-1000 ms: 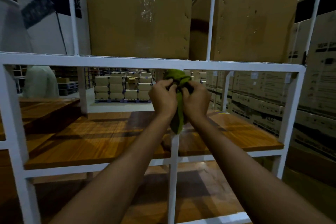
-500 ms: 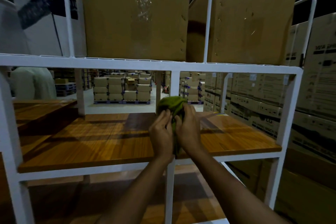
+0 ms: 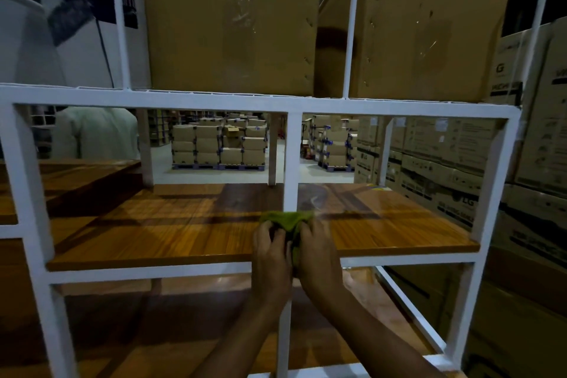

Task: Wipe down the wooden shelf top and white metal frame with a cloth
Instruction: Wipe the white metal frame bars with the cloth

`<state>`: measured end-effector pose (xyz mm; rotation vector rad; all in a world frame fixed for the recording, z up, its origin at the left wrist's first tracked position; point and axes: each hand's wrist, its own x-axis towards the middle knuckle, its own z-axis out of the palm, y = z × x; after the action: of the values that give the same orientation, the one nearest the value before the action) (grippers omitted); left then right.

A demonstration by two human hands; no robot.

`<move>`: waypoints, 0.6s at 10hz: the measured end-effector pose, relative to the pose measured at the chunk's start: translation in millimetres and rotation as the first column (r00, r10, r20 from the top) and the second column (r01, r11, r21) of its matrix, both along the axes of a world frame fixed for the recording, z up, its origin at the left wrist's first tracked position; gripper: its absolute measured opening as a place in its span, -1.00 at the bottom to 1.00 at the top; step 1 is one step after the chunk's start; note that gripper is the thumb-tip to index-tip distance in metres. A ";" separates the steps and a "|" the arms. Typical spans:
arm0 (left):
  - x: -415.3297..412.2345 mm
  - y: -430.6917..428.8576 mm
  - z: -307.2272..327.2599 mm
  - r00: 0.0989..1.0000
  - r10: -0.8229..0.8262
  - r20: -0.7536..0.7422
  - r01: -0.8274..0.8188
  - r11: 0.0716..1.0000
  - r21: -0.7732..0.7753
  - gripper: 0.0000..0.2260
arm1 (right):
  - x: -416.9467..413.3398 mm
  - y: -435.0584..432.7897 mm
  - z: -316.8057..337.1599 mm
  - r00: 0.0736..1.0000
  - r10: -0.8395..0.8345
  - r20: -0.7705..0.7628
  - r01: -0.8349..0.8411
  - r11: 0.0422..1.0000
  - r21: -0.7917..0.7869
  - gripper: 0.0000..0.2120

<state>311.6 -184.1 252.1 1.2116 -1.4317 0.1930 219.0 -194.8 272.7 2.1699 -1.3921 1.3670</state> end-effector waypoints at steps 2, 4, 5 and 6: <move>-15.0 -8.8 -22.4 0.892 -0.053 0.448 0.080 0.996 -0.041 -0.49 | -21.6 8.4 -5.5 0.968 -0.212 -0.136 0.225 0.971 0.083 -0.87; -46.5 -17.3 0.3 0.839 -0.179 0.513 -0.027 0.929 0.368 -0.59 | -71.0 8.6 -4.9 0.973 -0.226 -0.049 0.230 0.967 0.109 -0.70; -59.8 -35.8 9.1 0.762 -0.164 0.627 -0.109 0.921 0.374 -0.60 | -90.0 4.3 -1.5 0.996 -0.085 -0.035 0.086 0.996 0.011 -0.74; -82.9 -51.2 20.6 0.640 -0.279 0.716 -0.089 0.899 0.430 -0.58 | -103.5 -4.7 2.8 0.998 -0.042 -0.047 0.047 0.991 0.122 -0.65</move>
<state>228.7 -235.3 272.7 1.4878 -2.3959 0.3608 115.5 -199.6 275.5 2.2161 -1.5362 1.2398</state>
